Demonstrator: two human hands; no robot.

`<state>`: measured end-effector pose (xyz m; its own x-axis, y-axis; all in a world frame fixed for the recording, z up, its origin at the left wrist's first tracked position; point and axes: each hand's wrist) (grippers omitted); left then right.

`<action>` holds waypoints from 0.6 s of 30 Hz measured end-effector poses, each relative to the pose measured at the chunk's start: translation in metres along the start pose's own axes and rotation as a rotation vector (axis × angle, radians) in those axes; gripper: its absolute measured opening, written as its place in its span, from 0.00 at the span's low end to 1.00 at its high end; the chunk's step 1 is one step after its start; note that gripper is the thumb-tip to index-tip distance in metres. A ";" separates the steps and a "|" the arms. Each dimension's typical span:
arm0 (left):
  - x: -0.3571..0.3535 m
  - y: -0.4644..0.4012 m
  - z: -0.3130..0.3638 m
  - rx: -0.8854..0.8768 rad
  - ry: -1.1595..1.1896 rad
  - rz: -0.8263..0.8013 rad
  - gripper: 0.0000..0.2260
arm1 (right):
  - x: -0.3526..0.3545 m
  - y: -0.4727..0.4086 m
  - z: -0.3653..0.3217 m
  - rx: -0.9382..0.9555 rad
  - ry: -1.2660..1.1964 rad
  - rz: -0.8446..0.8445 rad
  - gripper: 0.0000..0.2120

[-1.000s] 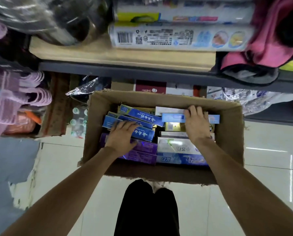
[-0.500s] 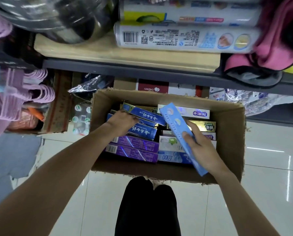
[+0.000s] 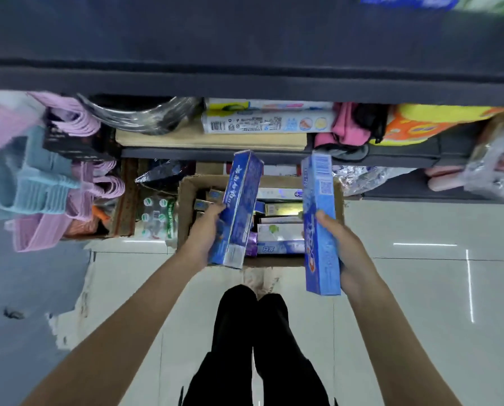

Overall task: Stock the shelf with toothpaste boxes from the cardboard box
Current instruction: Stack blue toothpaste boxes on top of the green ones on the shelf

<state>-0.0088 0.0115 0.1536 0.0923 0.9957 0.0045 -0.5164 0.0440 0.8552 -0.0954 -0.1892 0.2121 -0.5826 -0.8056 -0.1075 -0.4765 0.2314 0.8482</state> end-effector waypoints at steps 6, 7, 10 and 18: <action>-0.024 0.112 0.022 -0.096 0.048 -0.240 0.08 | -0.007 0.073 -0.025 0.259 -0.050 0.090 0.20; -0.027 0.123 0.023 -0.130 0.020 -0.260 0.12 | -0.009 0.082 -0.027 0.272 -0.109 0.059 0.21; -0.031 0.147 0.030 -0.193 -0.004 -0.311 0.20 | -0.015 0.102 -0.035 0.272 -0.286 -0.063 0.31; -0.018 0.163 0.060 -0.239 -0.021 -0.306 0.20 | -0.025 0.126 -0.047 0.426 -0.238 0.119 0.13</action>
<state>-0.0438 -0.0044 0.3245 0.2893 0.9317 -0.2197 -0.6454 0.3593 0.6740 -0.1094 -0.1653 0.3466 -0.7598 -0.6246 -0.1804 -0.5950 0.5562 0.5801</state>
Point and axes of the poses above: each hand's wrist, its own y-axis away from the middle knuckle, its own x-axis out of the back of the hand, z = x × y, and after that the axes turned 5 degrees about z, right-handed
